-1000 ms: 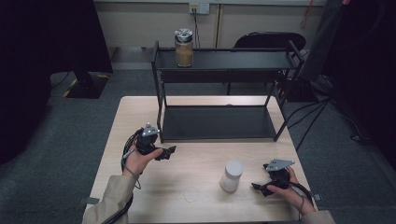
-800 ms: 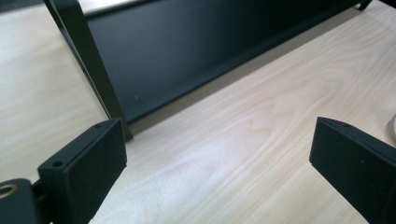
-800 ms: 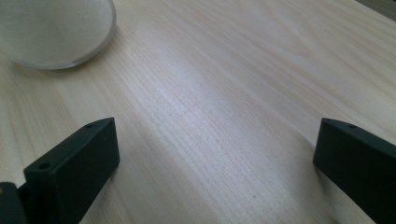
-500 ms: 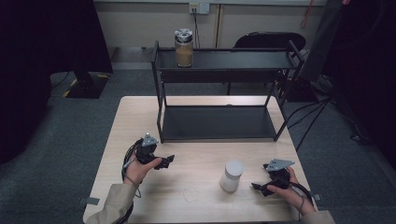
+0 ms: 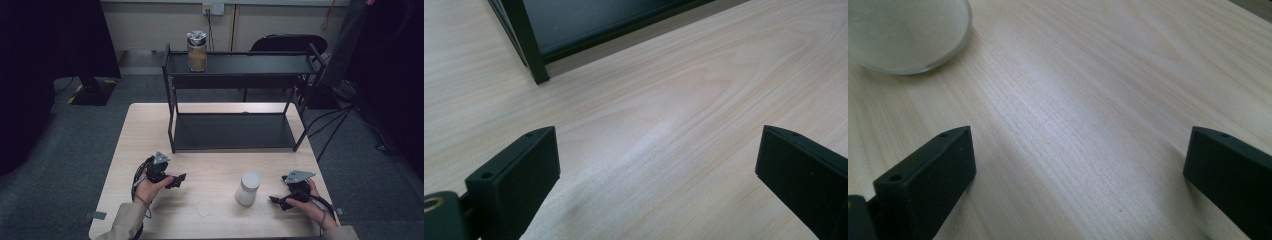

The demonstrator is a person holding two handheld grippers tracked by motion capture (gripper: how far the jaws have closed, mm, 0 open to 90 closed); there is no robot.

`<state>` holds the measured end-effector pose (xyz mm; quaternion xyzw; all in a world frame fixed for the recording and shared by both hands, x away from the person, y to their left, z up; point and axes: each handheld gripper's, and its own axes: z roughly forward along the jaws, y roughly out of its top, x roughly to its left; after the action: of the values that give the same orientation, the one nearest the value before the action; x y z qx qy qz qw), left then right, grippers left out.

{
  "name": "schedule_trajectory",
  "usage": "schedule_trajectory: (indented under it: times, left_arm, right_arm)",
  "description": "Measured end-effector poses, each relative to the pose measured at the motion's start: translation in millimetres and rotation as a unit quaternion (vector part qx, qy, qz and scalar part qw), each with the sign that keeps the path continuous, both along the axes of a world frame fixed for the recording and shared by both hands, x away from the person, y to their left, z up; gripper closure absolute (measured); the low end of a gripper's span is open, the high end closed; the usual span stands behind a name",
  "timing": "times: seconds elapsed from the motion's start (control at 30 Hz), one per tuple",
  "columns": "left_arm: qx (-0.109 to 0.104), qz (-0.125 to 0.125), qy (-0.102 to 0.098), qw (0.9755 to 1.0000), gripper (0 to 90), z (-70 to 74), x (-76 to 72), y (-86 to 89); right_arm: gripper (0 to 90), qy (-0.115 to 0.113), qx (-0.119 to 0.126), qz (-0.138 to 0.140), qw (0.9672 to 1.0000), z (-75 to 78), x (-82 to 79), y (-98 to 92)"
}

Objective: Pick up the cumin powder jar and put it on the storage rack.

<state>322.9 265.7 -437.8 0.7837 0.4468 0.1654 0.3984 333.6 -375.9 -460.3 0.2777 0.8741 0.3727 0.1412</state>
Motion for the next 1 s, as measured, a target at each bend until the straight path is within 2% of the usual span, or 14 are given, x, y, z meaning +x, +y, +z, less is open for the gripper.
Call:
schedule_trajectory:
  times: [0.23,0.33,0.43,0.7,1.0]
  left_arm:
    - [0.004,-0.004,0.003,1.0000,3.3,-5.8,-1.7,-0.4]
    - [0.002,0.002,0.000,1.0000,3.6,-8.4,-4.5,-1.2]
    - [0.005,0.002,0.004,1.0000,3.8,-10.0,-4.9,-2.6]
    - [0.029,-0.004,0.016,0.9995,3.9,-16.3,-6.4,-9.2]
    - [0.056,-0.009,0.013,0.9983,3.9,-19.9,-8.4,-16.6]
  right_arm:
    - [0.0,0.000,0.000,0.000,1.0000,0.0,0.0,0.0]
    - [0.0,0.000,0.000,0.000,1.0000,0.0,0.0,0.0]
    - [0.0,0.000,0.000,0.000,1.0000,0.0,0.0,0.0]
    - [0.0,0.000,0.000,0.000,1.0000,0.0,0.0,0.0]
    - [0.0,0.000,0.000,0.000,1.0000,0.0,0.0,0.0]
